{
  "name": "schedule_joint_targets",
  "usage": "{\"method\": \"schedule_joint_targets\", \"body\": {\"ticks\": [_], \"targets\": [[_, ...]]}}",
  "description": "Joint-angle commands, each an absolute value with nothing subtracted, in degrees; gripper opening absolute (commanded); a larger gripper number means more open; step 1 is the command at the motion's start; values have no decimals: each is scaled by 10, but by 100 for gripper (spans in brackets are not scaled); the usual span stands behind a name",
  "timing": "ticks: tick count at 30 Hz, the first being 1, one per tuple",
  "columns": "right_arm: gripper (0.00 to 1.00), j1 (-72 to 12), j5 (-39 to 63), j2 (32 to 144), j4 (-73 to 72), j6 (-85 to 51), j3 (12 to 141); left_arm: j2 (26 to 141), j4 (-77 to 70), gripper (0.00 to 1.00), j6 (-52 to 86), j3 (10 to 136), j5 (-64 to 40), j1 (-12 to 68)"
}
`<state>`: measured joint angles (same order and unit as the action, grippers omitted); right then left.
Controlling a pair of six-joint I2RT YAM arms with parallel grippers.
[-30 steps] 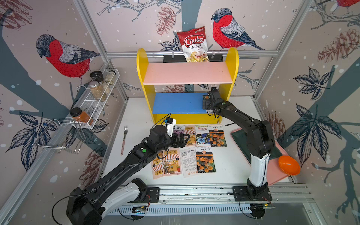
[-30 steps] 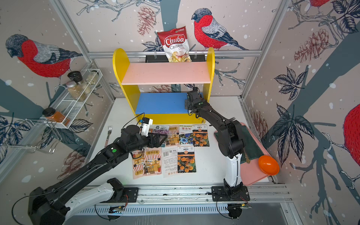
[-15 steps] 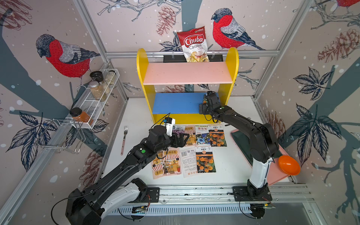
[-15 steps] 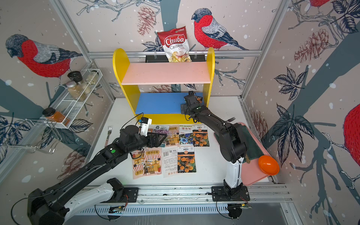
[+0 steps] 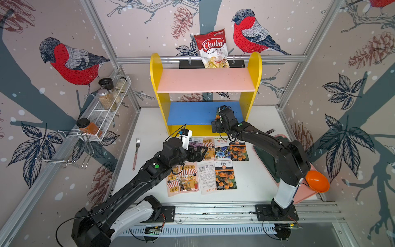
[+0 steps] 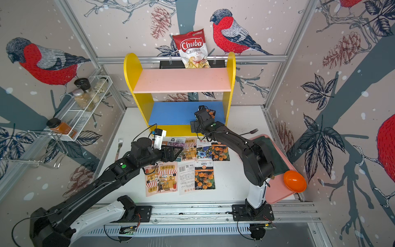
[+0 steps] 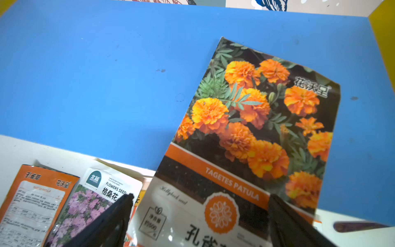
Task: Take the seed bag off the shelf
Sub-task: Pick up the seed packet from the shelf.
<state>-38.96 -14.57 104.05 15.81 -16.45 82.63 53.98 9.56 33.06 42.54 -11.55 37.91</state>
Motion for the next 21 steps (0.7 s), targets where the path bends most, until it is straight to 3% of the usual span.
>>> {"method": "schedule_joint_targets", "body": {"ticks": [1,9,21], "targets": [[100,-390,-152,1026,170,-168,838,538,84,96,330,427,-112,377],[100,-379,-152,957,171,-173,825,539,85,96,327,429,-111,377],[100,-308,19,785,134,-246,643,541,124,97,281,459,-120,374]]}}
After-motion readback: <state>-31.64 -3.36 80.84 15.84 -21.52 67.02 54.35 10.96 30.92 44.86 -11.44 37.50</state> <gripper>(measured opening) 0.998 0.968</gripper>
